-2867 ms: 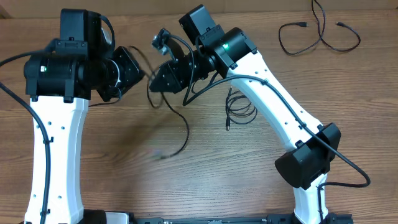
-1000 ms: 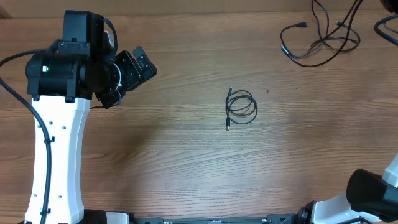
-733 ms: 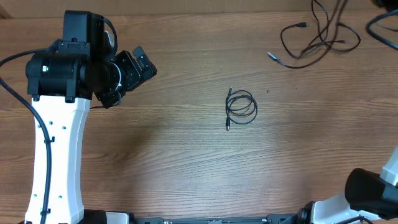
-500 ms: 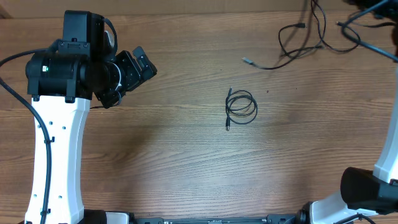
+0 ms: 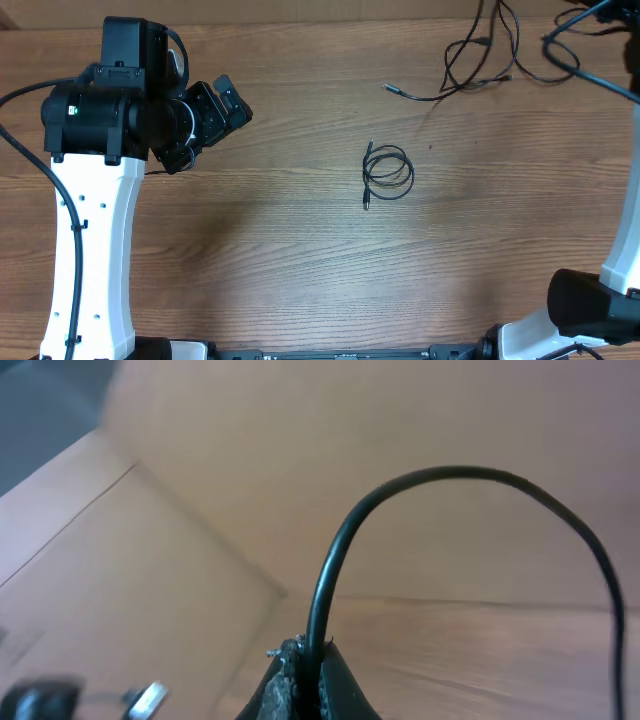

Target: Untangle cables

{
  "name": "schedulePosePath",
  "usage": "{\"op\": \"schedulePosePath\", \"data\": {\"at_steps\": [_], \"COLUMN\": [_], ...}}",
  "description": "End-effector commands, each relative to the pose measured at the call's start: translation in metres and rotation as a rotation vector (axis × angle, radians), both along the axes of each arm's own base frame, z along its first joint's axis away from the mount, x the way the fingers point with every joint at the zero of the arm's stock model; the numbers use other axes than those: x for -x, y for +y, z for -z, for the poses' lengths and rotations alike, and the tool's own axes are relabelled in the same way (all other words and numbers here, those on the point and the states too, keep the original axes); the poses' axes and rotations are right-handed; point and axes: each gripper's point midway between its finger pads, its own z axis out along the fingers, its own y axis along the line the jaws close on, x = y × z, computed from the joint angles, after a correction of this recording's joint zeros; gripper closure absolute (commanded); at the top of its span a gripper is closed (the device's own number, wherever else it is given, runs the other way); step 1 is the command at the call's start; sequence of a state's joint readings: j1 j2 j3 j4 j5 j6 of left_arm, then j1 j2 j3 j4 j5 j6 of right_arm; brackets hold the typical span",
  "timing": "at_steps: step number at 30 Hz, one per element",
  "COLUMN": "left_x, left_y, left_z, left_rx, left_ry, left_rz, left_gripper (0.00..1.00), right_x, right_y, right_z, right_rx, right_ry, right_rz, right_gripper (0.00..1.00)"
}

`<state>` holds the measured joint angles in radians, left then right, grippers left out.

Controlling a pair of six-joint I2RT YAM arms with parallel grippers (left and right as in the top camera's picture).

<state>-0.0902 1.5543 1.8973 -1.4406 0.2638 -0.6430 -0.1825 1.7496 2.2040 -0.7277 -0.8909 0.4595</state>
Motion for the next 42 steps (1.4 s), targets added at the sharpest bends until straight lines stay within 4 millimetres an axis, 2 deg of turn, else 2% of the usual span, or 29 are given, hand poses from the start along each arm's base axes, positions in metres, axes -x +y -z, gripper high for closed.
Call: {"op": "schedulePosePath", "data": {"at_steps": [1, 3, 4, 9, 11, 14, 17, 21, 25, 29, 33, 42], "left_x": [0.000, 0.000, 0.000, 0.000, 0.000, 0.000, -0.001, -0.004, -0.004, -0.004, -0.004, -0.004], "left_y": [0.001, 0.001, 0.001, 0.001, 0.001, 0.001, 0.001, 0.000, 0.000, 0.000, 0.000, 0.000], "left_z": [-0.006, -0.006, -0.006, -0.005, -0.003, -0.001, 0.000, -0.001, -0.002, -0.002, -0.002, -0.002], "left_rx": [-0.025, -0.025, -0.025, -0.026, -0.026, -0.026, -0.026, -0.025, -0.025, -0.025, -0.025, -0.025], "left_ry": [-0.032, -0.032, -0.032, -0.029, -0.024, -0.019, -0.022, -0.032, -0.035, -0.035, -0.034, -0.034], "left_rz": [0.031, 0.031, 0.031, 0.031, 0.031, 0.031, 0.030, 0.030, 0.030, 0.031, 0.031, 0.031], "left_gripper": [0.00, 0.00, 0.00, 0.00, 0.00, 0.00, 0.00, 0.00, 0.00, 0.00, 0.00, 0.00], "right_x": [-0.023, -0.029, -0.031, -0.049, -0.055, -0.055, -0.042, -0.017, 0.001, 0.003, 0.012, 0.032], "right_y": [-0.066, -0.091, -0.096, -0.077, -0.064, -0.036, -0.011, 0.007, 0.014, 0.011, -0.001, -0.061], "right_z": [0.027, 0.049, 0.057, 0.093, 0.095, 0.078, 0.044, 0.002, -0.016, -0.017, -0.027, -0.073], "right_rx": [0.049, 0.093, 0.116, 0.152, 0.117, 0.038, -0.061, -0.116, -0.109, -0.141, -0.114, -0.110], "right_ry": [0.110, 0.187, 0.207, 0.239, 0.223, 0.130, 0.022, -0.089, -0.139, -0.090, -0.135, -0.220], "right_rz": [0.342, 0.487, 0.505, 0.336, 0.249, 0.043, -0.162, -0.355, -0.464, -0.464, -0.447, -0.188], "right_gripper": [0.96, 0.96, 0.96, 0.96, 0.96, 0.96, 0.96, 0.96, 0.96, 0.96, 0.96, 0.96]}}
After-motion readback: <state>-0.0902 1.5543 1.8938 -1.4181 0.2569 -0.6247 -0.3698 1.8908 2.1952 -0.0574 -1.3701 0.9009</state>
